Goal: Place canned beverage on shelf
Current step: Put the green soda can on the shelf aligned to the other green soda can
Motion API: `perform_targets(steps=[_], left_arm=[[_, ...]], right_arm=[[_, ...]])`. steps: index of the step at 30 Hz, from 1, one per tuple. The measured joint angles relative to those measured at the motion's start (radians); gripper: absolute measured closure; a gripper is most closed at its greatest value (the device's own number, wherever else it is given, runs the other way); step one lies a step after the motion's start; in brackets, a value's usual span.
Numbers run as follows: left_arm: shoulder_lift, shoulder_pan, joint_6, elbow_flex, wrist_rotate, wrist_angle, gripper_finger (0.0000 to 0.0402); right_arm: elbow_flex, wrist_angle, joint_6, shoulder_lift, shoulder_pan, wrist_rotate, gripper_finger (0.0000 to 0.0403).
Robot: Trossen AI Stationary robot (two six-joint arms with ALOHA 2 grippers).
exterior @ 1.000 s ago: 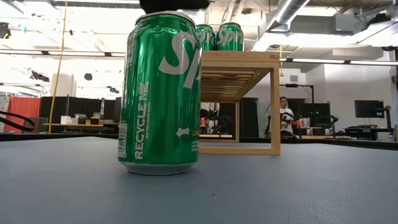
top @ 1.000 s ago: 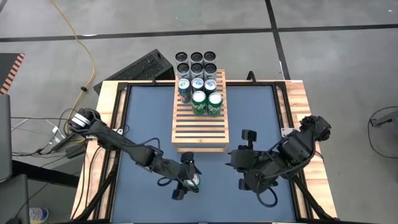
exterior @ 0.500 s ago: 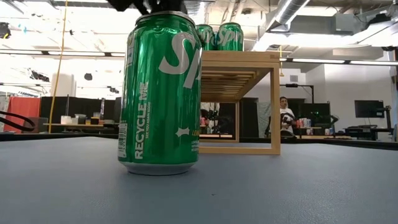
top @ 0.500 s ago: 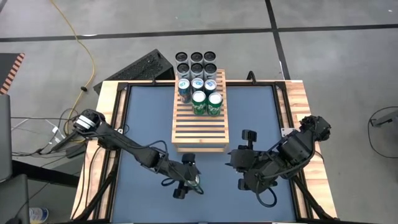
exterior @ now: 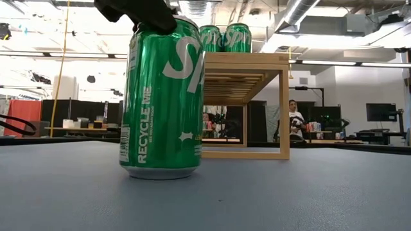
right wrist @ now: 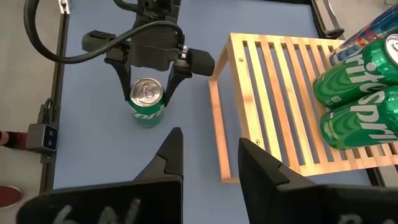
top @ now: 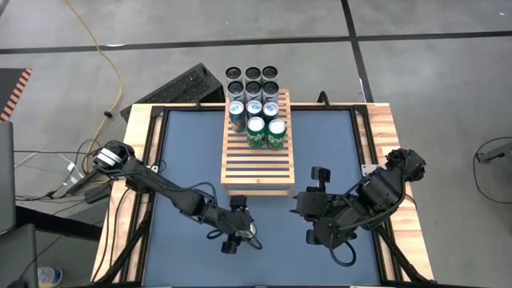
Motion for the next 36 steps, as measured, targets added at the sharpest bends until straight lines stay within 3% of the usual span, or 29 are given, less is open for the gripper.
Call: perform_targets(steps=[4,8,16,21,25,36], left_arm=[[-0.002,-0.015,0.054,0.0,0.061,-0.002,0.0144],[-0.005,-0.043,0.252,0.007,0.186,-0.032,0.0145],[-0.003,-0.049,0.432,0.268,0.352,-0.416,0.0155],[-0.007,-0.04,0.552,0.479,0.35,-0.687,0.0158],[-0.035,-0.011,0.583,0.601,0.32,-0.79,0.0158],[-0.296,0.168,0.74,0.586,0.23,-0.884,0.0162]], right_arm=[[0.0,0.0,0.0,0.0,0.0,0.001,0.0305],[0.0,0.0,-0.022,0.0,0.0,0.001,0.0305],[0.0,0.001,-0.055,0.0,-0.012,0.014,0.0305],[0.0,0.001,-0.071,0.0,-0.022,0.014,0.0305],[0.0,0.001,-0.072,0.0,-0.032,0.015,0.0305],[0.0,0.0,-0.072,0.0,-0.076,0.031,0.0305]])
